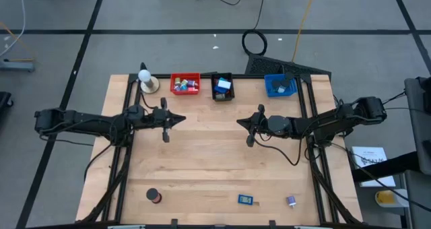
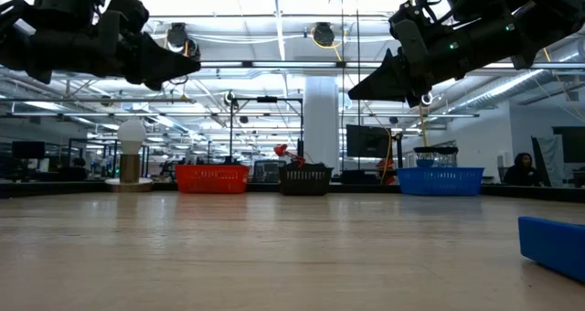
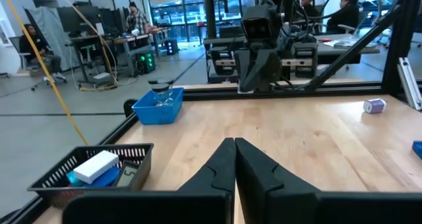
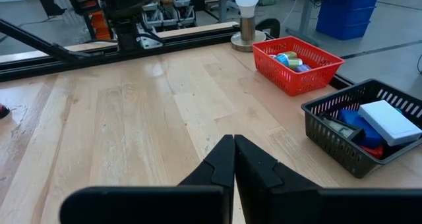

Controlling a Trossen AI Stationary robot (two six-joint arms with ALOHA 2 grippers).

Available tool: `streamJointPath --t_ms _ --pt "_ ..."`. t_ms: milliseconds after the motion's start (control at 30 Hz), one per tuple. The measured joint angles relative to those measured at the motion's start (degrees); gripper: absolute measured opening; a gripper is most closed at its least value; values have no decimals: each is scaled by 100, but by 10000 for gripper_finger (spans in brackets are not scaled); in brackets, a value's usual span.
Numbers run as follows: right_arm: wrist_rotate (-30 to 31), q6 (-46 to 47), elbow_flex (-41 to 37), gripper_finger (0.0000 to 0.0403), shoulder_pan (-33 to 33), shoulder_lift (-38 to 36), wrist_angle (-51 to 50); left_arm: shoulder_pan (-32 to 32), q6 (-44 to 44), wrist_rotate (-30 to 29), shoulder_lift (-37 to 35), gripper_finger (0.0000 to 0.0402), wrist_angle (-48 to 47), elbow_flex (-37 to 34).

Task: Pick & Place Office items
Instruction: Put the blue digital timer into the black bin

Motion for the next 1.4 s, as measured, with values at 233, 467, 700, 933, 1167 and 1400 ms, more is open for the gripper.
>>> streamJointPath --t_ms 233,467,700,933,1167,1400 --pt "4 -62 0 4 0 0 130 0 -128 0 -23 35 -21 -50" --pt "6 -184 -2 4 -11 2 766 0 -155 0 -22 26 -25 -50" --pt "-344 479 517 1 -3 -195 -363 0 -138 -47 -12 4 100 -50" --pt "783 1451 2380 1 640 -12 -4707 0 -42 -210 -12 27 135 -50" --pt "772 2634 3068 0 1411 101 -6514 0 -66 -212 -12 41 95 -50" --pt "753 4203 3191 0 2057 98 -7684 0 -44 -212 -12 42 96 -50"
